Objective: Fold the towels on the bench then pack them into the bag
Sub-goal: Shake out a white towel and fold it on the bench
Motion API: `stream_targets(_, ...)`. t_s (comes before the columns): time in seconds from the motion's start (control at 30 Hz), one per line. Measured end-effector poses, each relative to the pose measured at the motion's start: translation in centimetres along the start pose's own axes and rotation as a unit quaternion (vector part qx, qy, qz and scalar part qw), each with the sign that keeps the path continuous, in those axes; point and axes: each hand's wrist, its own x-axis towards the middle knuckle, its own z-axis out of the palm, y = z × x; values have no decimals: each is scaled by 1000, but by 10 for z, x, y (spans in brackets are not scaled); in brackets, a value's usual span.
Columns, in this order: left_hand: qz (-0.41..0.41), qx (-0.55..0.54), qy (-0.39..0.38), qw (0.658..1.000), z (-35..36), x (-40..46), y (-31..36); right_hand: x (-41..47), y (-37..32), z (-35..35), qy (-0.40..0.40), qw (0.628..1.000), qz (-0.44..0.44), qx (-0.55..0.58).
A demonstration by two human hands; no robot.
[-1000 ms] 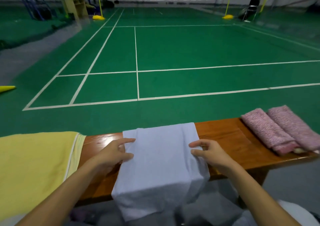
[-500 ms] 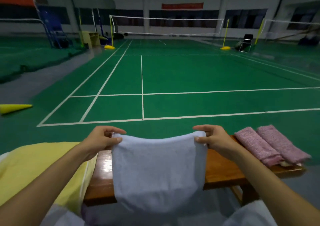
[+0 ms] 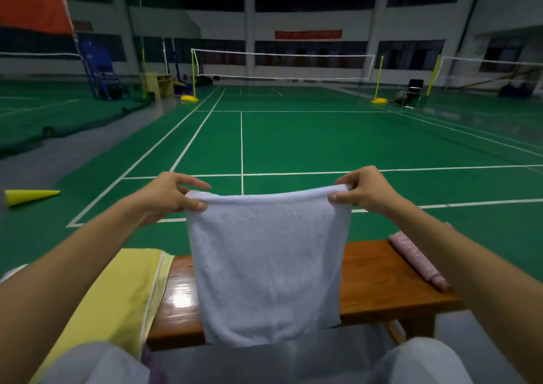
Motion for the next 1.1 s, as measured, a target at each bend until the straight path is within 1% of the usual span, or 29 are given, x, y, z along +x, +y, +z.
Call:
stream_targets(0.07, 38, 88, 46, 994, 1, 2, 1, 3, -4, -1, -16, 997, -27, -68)
stream_targets(0.17, 85, 136, 112, 981, 0, 5, 4, 9, -8, -4, -32, 987, -46, -152)
stream_targets(0.3, 140, 189, 206, 950, -7, 6, 14, 15, -18, -11, -5, 985, -42, -165)
stream_targets(0.37, 167, 200, 228, 938, -11, 4, 21, 15, -21, -15, 5, 986, -37, -165)
stream_targets(0.43, 184, 187, 227, 938, -16, 3, 23, 13, -23, -18, -2, 992, -38, -120)
stream_targets(0.5, 193, 142, 210, 948, -19, 1, 19, 7, -23, -18, -2, 1000, -19, 0)
stream_targets(0.57, 194, 94, 201, 956, -19, -4, 14, -3, -25, -12, 27, 993, 1, 111)
stream_targets(0.6, 193, 75, 200, 958, -19, -7, 12, -7, -25, -9, 55, 990, 2, 133)
stream_targets(0.67, 197, 52, 196, 959, -18, -14, 8, -13, -23, -4, 96, 985, 7, 147)
stream_targets(0.73, 205, 59, 194, 958, -19, -19, 4, -19, -20, -2, 104, 985, 13, 137)
stream_targets(0.83, 222, 75, 187, 954, -22, -28, -2, -29, -15, -1, 103, 989, -5, 103)
stream_targets(0.93, 232, 60, 161, 957, -25, -38, -6, -41, -17, -4, 86, 984, -23, 152)
stream_targets(1.03, 238, 28, 143, 960, -29, -44, -8, -46, -19, -9, 68, 973, -24, 220)
stream_targets(1.1, 246, 23, 137, 959, -33, -44, -6, -46, -19, -14, 69, 969, -23, 238)
